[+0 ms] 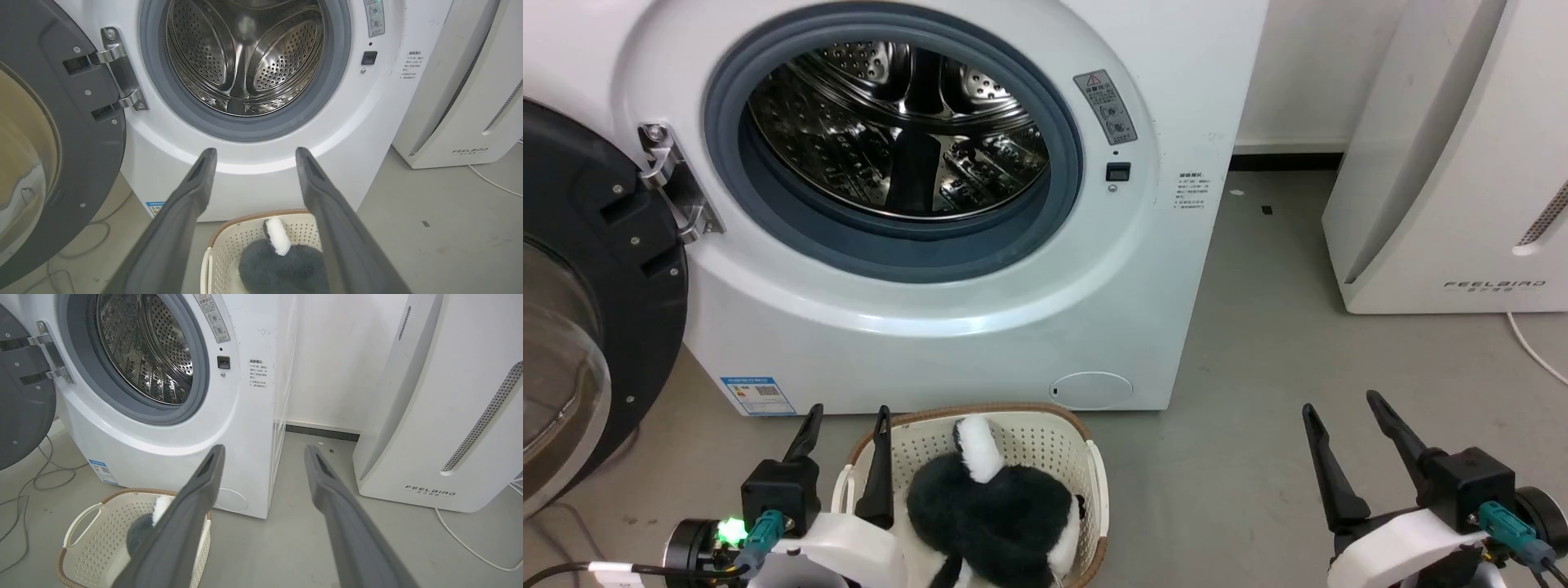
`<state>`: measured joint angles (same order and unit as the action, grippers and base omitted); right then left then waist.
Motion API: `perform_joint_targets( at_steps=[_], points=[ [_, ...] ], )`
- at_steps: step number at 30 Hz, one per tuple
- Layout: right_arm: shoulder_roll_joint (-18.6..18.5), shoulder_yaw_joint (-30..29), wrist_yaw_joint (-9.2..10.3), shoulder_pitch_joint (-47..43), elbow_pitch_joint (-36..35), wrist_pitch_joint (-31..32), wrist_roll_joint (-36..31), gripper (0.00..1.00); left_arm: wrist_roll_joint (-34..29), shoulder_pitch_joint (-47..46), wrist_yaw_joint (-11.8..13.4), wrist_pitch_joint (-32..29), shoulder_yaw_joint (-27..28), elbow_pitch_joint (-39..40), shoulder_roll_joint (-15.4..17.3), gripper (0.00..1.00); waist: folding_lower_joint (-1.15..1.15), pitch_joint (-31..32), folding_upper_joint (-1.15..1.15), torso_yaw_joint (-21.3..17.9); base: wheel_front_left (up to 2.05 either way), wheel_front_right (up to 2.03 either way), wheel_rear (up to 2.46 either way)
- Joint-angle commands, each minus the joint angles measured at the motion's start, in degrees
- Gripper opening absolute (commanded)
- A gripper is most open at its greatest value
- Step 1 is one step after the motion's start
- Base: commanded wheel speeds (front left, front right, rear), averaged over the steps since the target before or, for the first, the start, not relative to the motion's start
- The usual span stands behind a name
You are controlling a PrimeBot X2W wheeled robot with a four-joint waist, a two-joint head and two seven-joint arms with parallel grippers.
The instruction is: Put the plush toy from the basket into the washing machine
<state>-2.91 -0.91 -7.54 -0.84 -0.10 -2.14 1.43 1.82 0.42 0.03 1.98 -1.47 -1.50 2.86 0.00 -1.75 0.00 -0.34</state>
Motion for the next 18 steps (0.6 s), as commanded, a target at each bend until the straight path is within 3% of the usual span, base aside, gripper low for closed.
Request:
perform_joint_targets(
  at_steps=[1, 18],
  points=[
    [0.0, -0.21, 0.01, 0.28, -0.31, -0.42, 0.34, 1.0, 0.51, -0.45, 0.29, 0.51, -0.26, -0.23, 0.0, 1.0, 0.0, -0.25, 0.0, -0.06, 0.0, 0.0, 0.0],
    [0.01, -0.93, 0.02, 2.12, -2.17, -2.45, 1.7, 1.0, 1.73, -4.54, -0.48, 2.55, -1.27, -5.03, 0.04, 1.0, 0.0, -6.49, 0.0, -1.49, 0.0, 0.0, 0.0]
  ],
)
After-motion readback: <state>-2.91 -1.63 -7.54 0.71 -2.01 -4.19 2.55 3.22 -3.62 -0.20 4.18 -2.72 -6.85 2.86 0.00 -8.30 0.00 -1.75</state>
